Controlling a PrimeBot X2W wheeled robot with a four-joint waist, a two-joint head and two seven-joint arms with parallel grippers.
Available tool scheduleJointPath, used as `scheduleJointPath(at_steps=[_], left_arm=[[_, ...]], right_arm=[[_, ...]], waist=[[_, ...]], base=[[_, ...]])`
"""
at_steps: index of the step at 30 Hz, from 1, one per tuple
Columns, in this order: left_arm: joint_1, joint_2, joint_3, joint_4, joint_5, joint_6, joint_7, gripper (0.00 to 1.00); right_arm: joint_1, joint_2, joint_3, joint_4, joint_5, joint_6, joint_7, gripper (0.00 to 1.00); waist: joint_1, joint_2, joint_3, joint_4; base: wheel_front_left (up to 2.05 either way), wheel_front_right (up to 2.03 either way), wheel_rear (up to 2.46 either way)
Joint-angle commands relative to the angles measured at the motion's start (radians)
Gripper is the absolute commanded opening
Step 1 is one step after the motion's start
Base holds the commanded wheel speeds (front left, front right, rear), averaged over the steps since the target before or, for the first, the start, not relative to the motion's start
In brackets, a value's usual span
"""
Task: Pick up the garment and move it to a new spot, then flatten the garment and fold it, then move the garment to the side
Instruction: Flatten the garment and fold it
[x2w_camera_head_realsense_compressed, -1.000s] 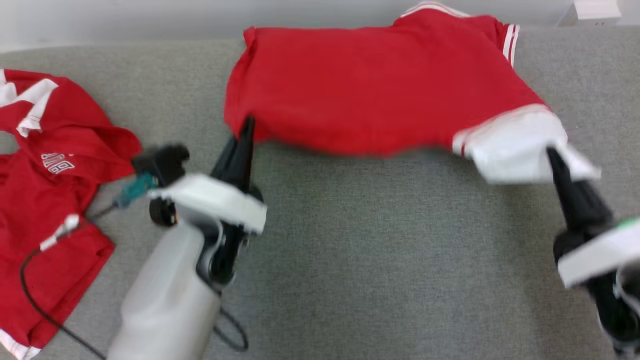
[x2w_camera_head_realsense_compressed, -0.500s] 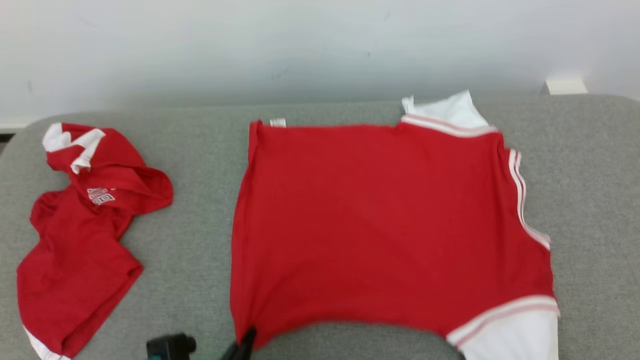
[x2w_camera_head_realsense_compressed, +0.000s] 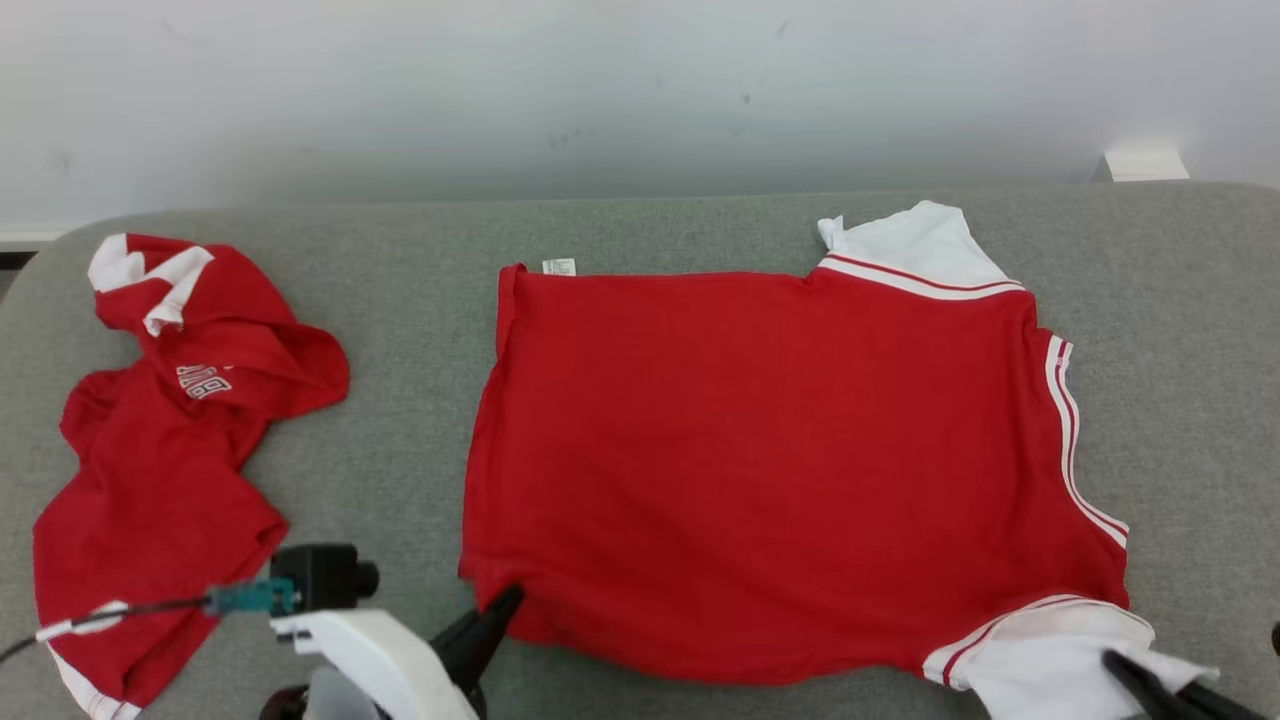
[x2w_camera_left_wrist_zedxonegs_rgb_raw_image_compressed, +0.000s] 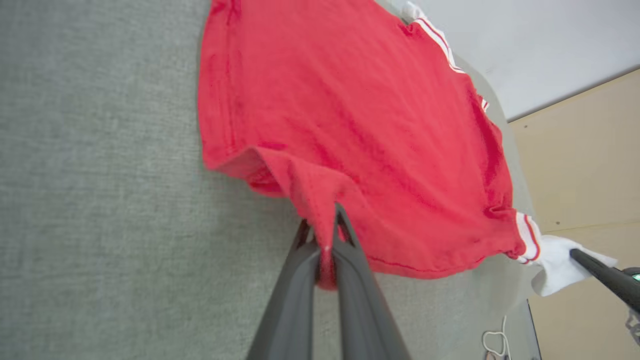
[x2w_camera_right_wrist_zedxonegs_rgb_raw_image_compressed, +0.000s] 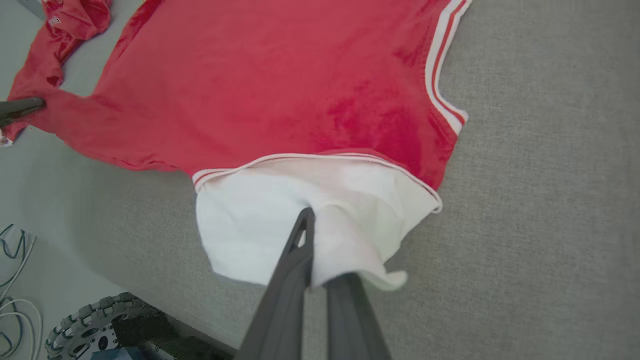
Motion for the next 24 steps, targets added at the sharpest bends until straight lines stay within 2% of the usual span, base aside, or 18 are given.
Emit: scheduleJointPath(at_steps=[1, 5, 6, 10, 11, 12, 13, 15, 19, 24], left_arm=[[-0.054, -0.017, 0.019, -0.002, -0.055, 0.017, 0.052, 0.00], [-0.143, -0.011, 0.036, 0.022, -0.083, 0.037, 0.116, 0.00], [-0.196, -0.017, 0.043, 0.056, -0.092, 0.049, 0.147, 0.00], [-0.298, -0.027, 0.045, 0.133, -0.094, 0.063, 0.182, 0.00], [-0.321, -0.027, 0.044, 0.151, -0.084, 0.063, 0.181, 0.23], [-0.343, -0.033, 0.046, 0.169, -0.077, 0.067, 0.174, 0.56], [-0.361, -0.039, 0.043, 0.188, -0.072, 0.068, 0.173, 1.00], [-0.375, -0.044, 0.043, 0.209, -0.068, 0.070, 0.169, 1.00], [-0.395, -0.048, 0.040, 0.242, -0.045, 0.052, 0.126, 1.00], [-0.305, -0.011, 0.051, 0.186, -0.001, 0.033, 0.032, 1.00]], right_arm=[[-0.077, 0.006, -0.002, 0.018, 0.017, 0.000, 0.048, 0.00], [-0.191, 0.011, 0.004, 0.056, 0.018, 0.000, 0.118, 0.00], [-0.263, 0.030, 0.018, 0.087, 0.022, 0.000, 0.154, 0.00], [-0.402, 0.063, 0.034, 0.159, -0.018, 0.000, 0.166, 0.02], [-0.432, 0.078, 0.032, 0.182, -0.036, 0.000, 0.153, 0.32], [-0.462, 0.088, 0.026, 0.207, -0.062, 0.000, 0.133, 0.82], [-0.485, 0.095, 0.031, 0.228, -0.085, 0.000, 0.118, 1.00], [-0.501, 0.097, 0.043, 0.244, -0.113, 0.000, 0.101, 1.00], [-0.537, 0.115, 0.053, 0.276, -0.163, 0.000, -0.016, 1.00], [-0.446, 0.095, 0.032, 0.250, -0.188, 0.000, -0.152, 1.00]], waist=[[0.0002, -0.0001, 0.025, 0.003], [0.0002, -0.0001, 0.051, 0.004], [0.0002, -0.0001, 0.067, 0.005], [0.0002, -0.0001, 0.101, 0.003], [0.0002, -0.0001, 0.109, 0.001], [0.0002, -0.0001, 0.117, 0.000], [0.0002, -0.0001, 0.123, 0.000], [0.0002, -0.0001, 0.127, 0.000], [0.0002, -0.0001, 0.131, -0.005], [0.0002, -0.0001, 0.107, -0.015]], base=[[0.00, 0.00, 0.00], [0.00, 0.00, 0.00], [0.00, 0.00, 0.00], [0.00, 0.00, 0.00], [0.00, 0.00, 0.00], [0.00, 0.00, 0.00], [0.00, 0.00, 0.00], [0.00, 0.00, 0.00], [0.00, 0.00, 0.00], [0.00, 0.00, 0.00]])
